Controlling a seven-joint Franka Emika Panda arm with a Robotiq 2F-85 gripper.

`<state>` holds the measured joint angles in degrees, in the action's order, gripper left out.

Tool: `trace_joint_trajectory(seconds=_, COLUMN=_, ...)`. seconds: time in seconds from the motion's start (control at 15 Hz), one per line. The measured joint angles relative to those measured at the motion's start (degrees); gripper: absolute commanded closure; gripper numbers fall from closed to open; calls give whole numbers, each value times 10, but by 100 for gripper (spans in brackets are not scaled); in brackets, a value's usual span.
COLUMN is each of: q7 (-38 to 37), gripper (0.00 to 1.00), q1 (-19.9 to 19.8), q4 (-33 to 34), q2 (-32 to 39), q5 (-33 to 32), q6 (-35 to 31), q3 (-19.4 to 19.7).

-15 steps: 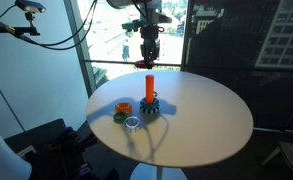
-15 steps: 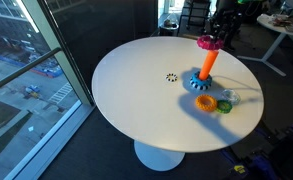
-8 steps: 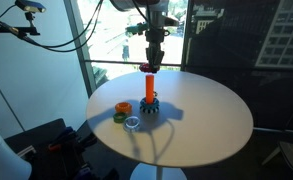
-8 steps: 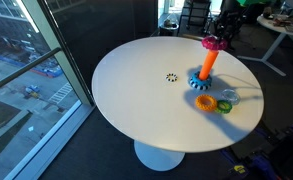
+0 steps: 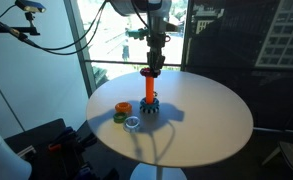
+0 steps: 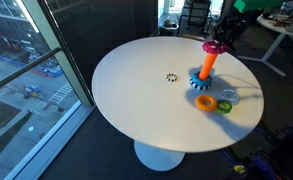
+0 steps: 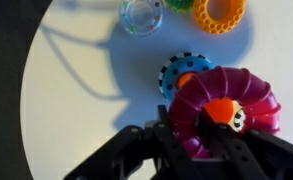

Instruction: Place the red ring on the stack

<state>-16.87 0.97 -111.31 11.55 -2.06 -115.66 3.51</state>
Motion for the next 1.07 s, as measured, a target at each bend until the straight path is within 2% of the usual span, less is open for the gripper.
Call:
trace_joint_trajectory(seconds=0.47, q7=0, gripper=89, q1=0, q4=-3, q2=1, q5=0, q6=0, q3=0)
trace_joint_trajectory(seconds=0.53, q7=0, gripper=78, q1=0, q4=-3, q2=1, q5=0, q6=0, q3=0)
trace_joint_trajectory(seconds=0.6, q7=0, gripper=43, q1=0, q4=-3, q2=1, q5=0, q6=0, q3=0)
trace_joint_trajectory(seconds=0.67, q7=0, gripper=42, q1=0, q4=-3, q2=1, q5=0, q6=0, q3=1)
trace_joint_trajectory(seconds=0.73, q7=0, gripper=36, q1=0, q4=-3, q2=1, q5=0, q6=0, q3=1)
trace_joint_trajectory(seconds=1.0, q7=0, gripper=4, q1=-1, q4=-6, q2=1, q5=0, q6=0, q3=2)
trace_joint_trajectory(seconds=1.07, q7=0, gripper=0, q1=-1, q4=-7, q2=1, q5=0, q6=0, q3=2)
